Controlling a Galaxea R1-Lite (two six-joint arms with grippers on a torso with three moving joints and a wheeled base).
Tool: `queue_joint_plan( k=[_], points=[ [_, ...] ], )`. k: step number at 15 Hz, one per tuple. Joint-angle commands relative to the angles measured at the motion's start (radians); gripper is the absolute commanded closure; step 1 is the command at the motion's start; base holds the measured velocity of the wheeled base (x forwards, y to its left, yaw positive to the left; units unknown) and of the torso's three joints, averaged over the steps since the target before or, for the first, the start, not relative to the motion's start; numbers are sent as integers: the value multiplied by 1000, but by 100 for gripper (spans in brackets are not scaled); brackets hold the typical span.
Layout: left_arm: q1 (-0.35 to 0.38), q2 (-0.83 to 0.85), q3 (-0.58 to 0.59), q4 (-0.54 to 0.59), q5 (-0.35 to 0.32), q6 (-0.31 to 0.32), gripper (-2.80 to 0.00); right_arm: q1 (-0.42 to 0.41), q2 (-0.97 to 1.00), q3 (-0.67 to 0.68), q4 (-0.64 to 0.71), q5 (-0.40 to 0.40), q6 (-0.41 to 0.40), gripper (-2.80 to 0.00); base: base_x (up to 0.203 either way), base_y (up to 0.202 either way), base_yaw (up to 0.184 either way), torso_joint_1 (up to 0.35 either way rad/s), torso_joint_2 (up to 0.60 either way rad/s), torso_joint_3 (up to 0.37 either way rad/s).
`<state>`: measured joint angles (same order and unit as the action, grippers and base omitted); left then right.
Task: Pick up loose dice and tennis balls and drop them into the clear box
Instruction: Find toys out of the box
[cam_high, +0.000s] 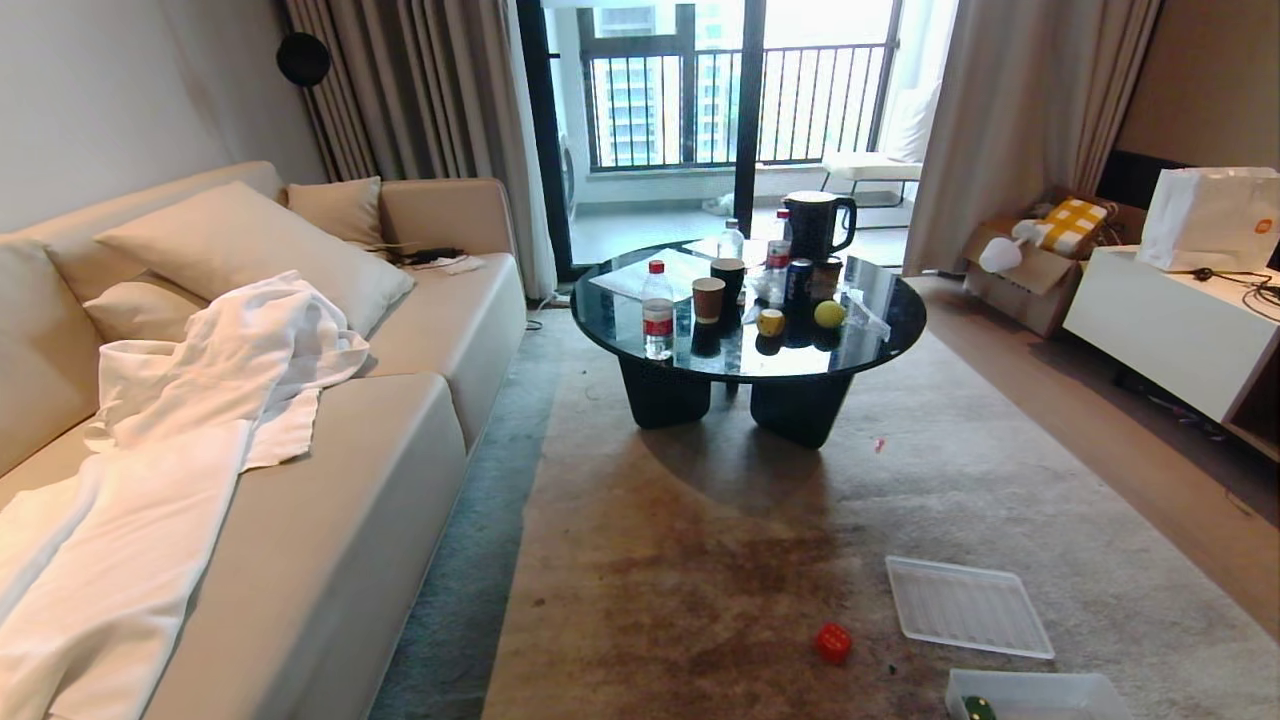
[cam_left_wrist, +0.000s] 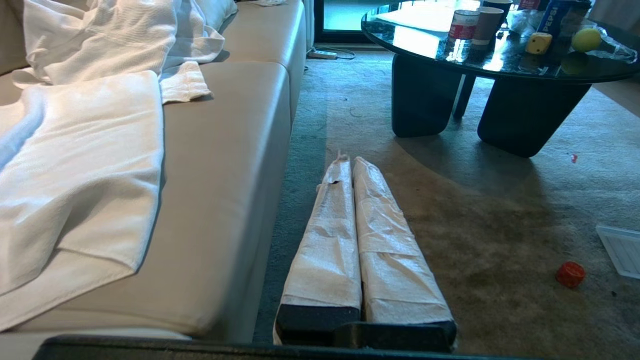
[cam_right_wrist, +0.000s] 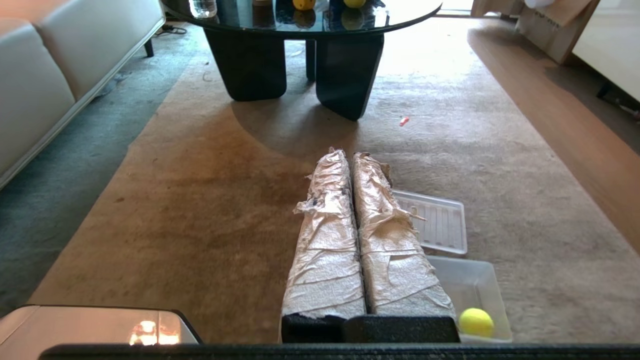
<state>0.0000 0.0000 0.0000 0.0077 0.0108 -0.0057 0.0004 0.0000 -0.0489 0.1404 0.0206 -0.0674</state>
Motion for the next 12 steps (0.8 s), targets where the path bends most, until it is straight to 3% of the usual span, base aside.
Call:
queue_joint_plan(
  k=[1,8,12],
  points=[
    [0,0,0,0,0,0,0,1,-2,0,1,1,-2,0,162,0,1,2,7,12],
    [0,0,2,2,0,-3,0,0,-2,0,1,1,0,0,12,0,0,1,1,-4],
    [0,0,2,2,0,-3,0,1,0,0,1,1,0,0,0,0,0,1,1,-146]
  ],
)
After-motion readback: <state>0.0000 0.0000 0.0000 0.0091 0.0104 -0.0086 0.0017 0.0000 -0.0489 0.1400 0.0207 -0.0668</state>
